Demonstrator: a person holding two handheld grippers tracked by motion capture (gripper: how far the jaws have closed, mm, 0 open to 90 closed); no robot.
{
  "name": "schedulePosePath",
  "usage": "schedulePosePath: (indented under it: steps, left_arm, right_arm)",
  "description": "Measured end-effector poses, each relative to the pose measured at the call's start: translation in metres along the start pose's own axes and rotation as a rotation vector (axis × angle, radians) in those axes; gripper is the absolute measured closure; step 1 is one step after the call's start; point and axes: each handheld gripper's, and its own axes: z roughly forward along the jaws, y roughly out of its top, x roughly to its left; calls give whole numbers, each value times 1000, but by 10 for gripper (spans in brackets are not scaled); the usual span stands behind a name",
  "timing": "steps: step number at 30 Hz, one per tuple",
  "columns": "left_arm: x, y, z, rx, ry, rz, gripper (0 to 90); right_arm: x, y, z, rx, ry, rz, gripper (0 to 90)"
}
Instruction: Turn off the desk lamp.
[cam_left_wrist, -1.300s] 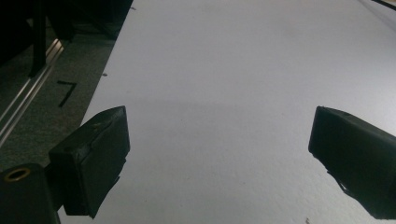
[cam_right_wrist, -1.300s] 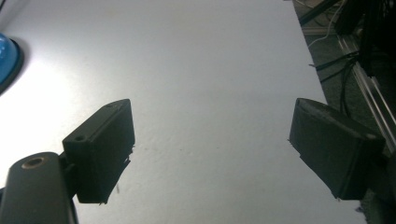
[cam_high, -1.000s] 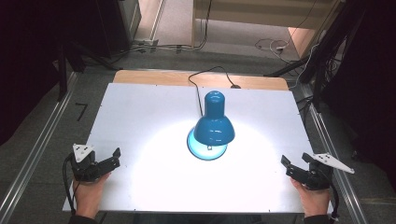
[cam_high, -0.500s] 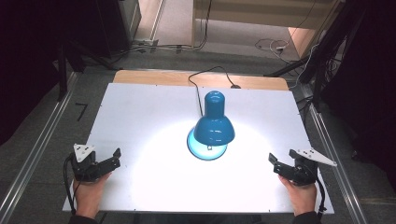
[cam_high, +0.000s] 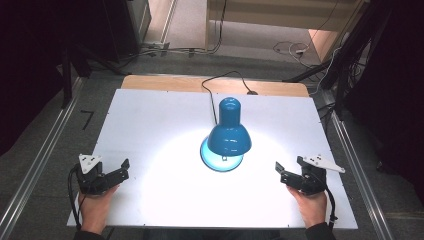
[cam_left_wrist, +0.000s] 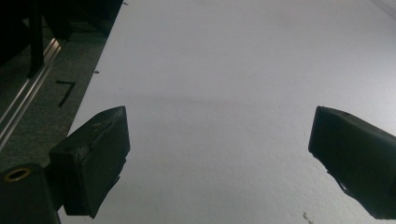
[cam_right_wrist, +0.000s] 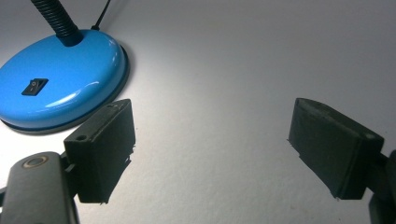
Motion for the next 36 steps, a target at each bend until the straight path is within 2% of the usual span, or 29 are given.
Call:
schedulePosePath:
  steps: [13,36]
  left_arm:
    - [0,0,0,0,-4,1,58]
    - [1,1,0,-3,-9,-3,58]
  right_arm:
    - [25,6,15,-3,37,-42,130]
    - [46,14,30,-9,80,-52,131]
